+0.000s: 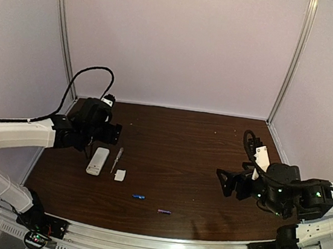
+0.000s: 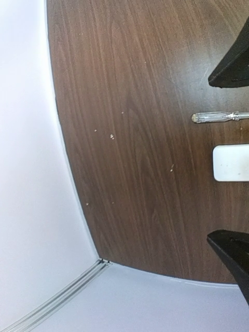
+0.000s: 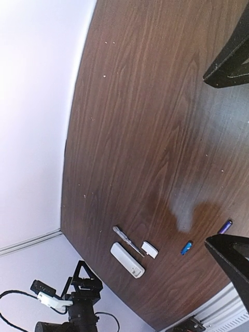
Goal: Unload the batteries from the remote control
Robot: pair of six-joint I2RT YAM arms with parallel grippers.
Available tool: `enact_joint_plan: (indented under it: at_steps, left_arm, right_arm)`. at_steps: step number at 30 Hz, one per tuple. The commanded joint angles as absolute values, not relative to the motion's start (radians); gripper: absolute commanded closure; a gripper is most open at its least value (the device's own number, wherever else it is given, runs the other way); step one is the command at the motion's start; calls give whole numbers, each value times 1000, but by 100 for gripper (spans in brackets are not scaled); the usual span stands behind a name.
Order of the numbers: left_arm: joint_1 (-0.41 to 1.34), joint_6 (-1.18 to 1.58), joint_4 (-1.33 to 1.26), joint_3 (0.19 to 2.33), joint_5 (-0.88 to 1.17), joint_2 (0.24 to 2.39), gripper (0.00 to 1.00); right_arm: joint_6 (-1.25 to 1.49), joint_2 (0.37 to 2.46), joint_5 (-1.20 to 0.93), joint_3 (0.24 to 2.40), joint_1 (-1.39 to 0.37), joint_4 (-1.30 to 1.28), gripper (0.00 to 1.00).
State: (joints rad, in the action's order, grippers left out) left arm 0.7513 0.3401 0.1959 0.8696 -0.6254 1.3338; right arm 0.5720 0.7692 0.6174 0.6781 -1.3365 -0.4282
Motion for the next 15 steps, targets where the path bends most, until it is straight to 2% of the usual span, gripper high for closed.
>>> enact_joint_plan:
  at_steps: [1, 8, 15]
  left_arm:
    - [731, 224, 185, 918, -720, 1292, 3]
    - [640, 114, 81, 880, -738, 1254, 3]
    - [467, 22, -139, 736, -566, 1206, 3]
  right_arm:
    - [390, 763, 735, 692, -1328, -320, 0]
    - [235, 799, 711, 817, -1268, -260, 0]
    - [132, 925, 627, 921, -1091, -223, 0]
